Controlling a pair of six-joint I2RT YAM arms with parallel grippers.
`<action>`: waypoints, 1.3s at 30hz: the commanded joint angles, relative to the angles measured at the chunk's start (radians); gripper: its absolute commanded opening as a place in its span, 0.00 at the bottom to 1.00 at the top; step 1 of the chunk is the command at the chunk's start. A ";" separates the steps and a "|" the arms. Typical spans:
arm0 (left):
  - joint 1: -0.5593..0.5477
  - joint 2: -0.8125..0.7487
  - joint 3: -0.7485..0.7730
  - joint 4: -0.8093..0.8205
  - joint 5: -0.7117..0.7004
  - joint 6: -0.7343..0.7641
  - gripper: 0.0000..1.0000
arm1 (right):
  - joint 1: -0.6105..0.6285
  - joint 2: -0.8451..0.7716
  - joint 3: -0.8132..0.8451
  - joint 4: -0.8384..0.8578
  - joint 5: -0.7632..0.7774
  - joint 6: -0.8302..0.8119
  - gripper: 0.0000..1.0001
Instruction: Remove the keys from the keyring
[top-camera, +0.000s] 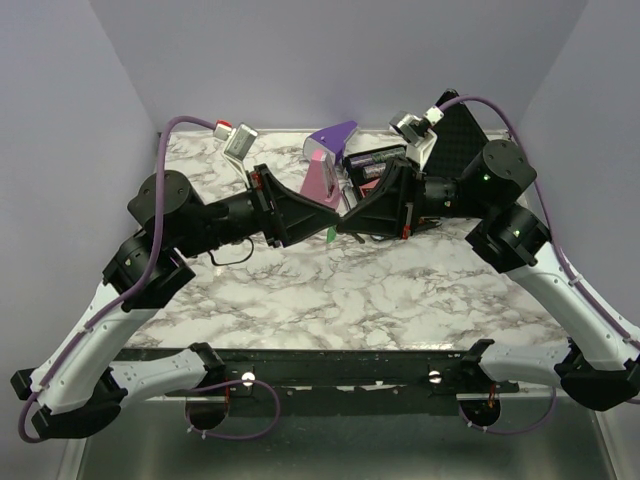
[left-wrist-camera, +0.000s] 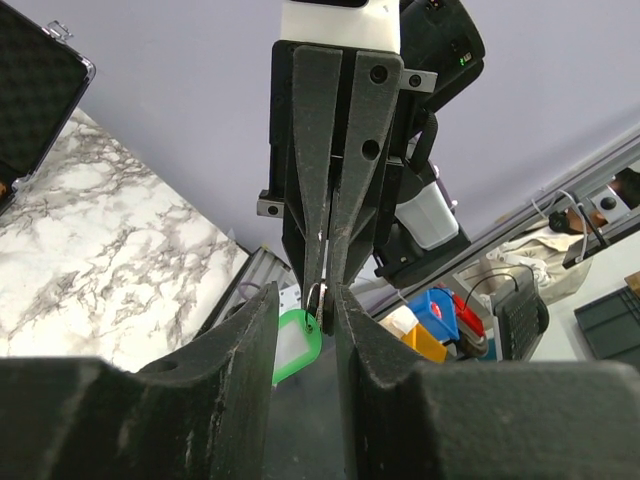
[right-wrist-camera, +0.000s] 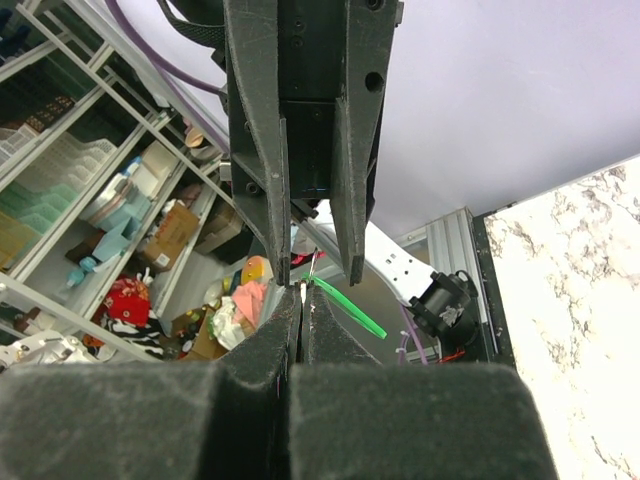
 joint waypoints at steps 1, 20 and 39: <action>0.007 -0.023 0.009 0.013 0.014 0.001 0.35 | 0.008 -0.019 -0.012 0.034 0.023 0.002 0.01; 0.007 -0.029 0.013 -0.019 0.003 0.001 0.04 | 0.006 -0.019 -0.025 0.061 0.008 0.020 0.01; 0.007 0.146 0.375 -0.464 0.015 0.258 0.00 | 0.008 0.040 0.055 -0.153 -0.092 -0.099 0.01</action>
